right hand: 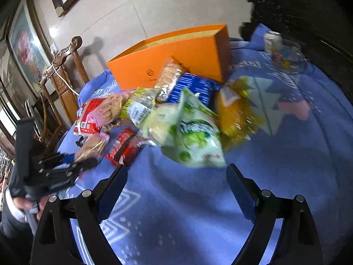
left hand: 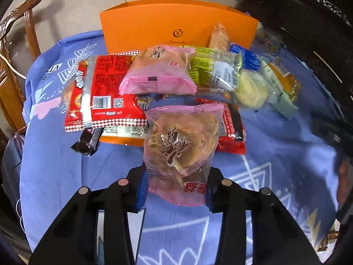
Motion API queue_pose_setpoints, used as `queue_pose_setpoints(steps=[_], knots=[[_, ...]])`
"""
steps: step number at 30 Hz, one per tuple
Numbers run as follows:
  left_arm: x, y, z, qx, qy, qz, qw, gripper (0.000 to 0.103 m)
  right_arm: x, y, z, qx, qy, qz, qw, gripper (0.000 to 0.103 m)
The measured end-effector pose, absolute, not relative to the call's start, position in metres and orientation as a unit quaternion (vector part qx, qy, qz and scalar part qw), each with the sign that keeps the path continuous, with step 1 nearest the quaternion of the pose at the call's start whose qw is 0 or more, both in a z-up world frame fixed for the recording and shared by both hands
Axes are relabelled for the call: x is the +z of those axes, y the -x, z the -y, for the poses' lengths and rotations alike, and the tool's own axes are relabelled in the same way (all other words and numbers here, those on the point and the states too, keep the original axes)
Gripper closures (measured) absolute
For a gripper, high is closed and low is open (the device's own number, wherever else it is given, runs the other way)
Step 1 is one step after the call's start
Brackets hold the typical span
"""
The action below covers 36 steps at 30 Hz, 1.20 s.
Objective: Organize snacks
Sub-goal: 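Grasp the pink cookie bag with the left gripper while the right approaches the green-white bag, then grasp the green-white bag with the right gripper while the left carries the pink cookie bag into the box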
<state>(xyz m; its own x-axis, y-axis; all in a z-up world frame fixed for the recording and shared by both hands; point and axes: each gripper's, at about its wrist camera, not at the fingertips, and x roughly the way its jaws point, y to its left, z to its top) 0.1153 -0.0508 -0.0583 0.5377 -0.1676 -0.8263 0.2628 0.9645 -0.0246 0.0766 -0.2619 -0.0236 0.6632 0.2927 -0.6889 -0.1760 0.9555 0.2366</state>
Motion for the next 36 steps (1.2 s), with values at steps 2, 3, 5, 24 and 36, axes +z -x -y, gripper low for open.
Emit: queue_pose_setpoints(steps=[2, 3, 5, 24, 36], knots=[[-0.056, -0.111, 0.047, -0.126, -0.044, -0.463, 0.876, 0.064, -0.024, -0.09, 0.256, 0.123, -0.074, -0.39, 0.91, 0.012], [-0.055, -0.111, 0.044, -0.127, -0.041, -0.463, 0.876, 0.064, -0.024, -0.096, 0.253, 0.122, -0.071, -0.389, 0.911, 0.012], [-0.056, -0.109, 0.041, -0.128, -0.04, -0.464, 0.876, 0.064, -0.025, -0.111, 0.249, 0.114, -0.055, -0.392, 0.911, 0.012], [-0.062, -0.112, 0.035, -0.133, -0.028, -0.468, 0.873, 0.064, -0.048, -0.153, 0.298, 0.099, -0.155, -0.45, 0.874, 0.039], [-0.067, -0.128, 0.045, -0.121, -0.008, -0.48, 0.869, 0.049, -0.047, -0.152, 0.296, 0.137, -0.169, -0.465, 0.858, 0.072]])
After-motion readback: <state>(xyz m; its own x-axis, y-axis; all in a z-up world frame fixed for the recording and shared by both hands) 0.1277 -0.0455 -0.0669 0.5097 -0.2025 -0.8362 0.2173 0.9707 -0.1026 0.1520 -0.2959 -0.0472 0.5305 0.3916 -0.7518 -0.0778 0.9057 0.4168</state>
